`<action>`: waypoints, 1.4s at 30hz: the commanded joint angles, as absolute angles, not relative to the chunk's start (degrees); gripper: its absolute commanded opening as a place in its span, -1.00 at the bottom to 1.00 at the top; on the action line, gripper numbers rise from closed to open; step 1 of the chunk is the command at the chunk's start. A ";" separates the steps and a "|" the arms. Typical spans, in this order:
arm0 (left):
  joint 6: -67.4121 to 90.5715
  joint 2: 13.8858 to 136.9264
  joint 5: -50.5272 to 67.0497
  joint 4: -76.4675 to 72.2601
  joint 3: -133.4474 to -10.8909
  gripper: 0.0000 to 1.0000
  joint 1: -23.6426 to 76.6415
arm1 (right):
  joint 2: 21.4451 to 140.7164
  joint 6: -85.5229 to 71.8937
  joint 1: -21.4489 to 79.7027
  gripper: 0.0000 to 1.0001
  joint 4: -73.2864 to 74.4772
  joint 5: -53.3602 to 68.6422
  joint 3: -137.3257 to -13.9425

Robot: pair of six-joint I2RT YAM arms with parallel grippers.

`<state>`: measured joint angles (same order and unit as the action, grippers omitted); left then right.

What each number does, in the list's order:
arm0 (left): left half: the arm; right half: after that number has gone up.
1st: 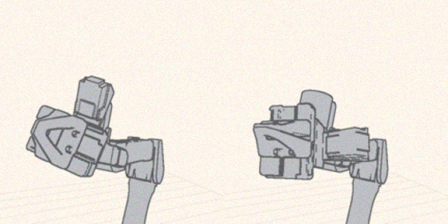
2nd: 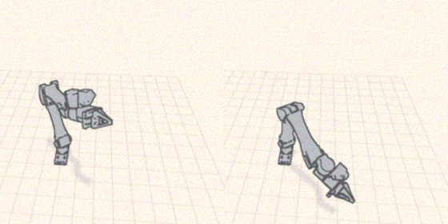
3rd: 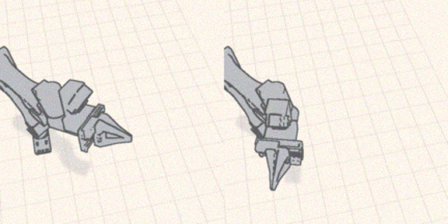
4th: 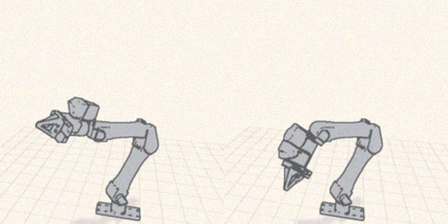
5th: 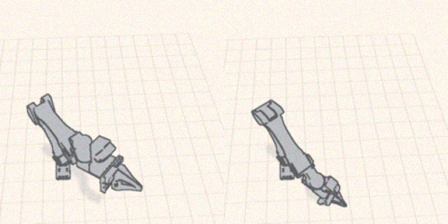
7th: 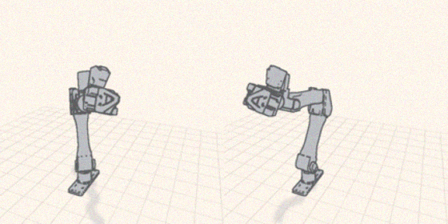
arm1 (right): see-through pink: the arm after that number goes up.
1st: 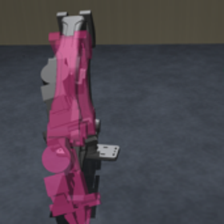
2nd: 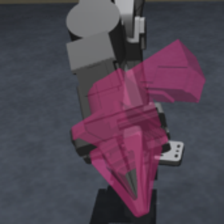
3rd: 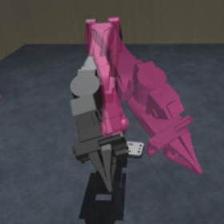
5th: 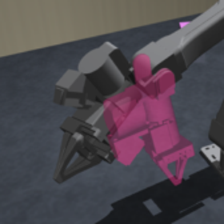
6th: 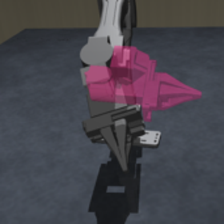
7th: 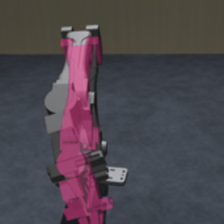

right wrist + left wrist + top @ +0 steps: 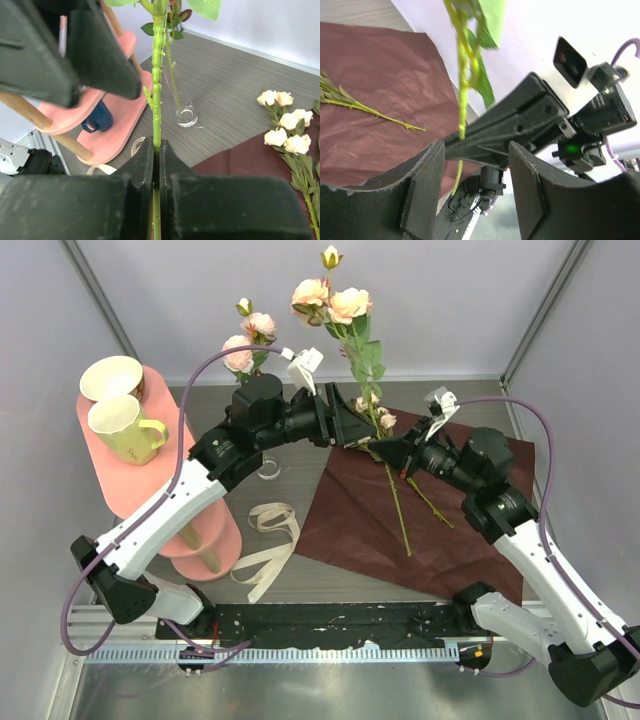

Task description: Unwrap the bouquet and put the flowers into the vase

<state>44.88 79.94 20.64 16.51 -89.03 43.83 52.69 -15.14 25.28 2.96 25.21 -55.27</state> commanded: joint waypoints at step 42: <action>8.54 79.09 -18.44 39.80 -116.68 -1.00 40.96 | 44.29 -13.71 26.02 0.58 14.24 -2.64 -58.27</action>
<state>17.56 79.37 -8.12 35.29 -107.59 43.81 43.79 -13.96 25.87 13.58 1.83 -56.18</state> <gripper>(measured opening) 0.024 0.791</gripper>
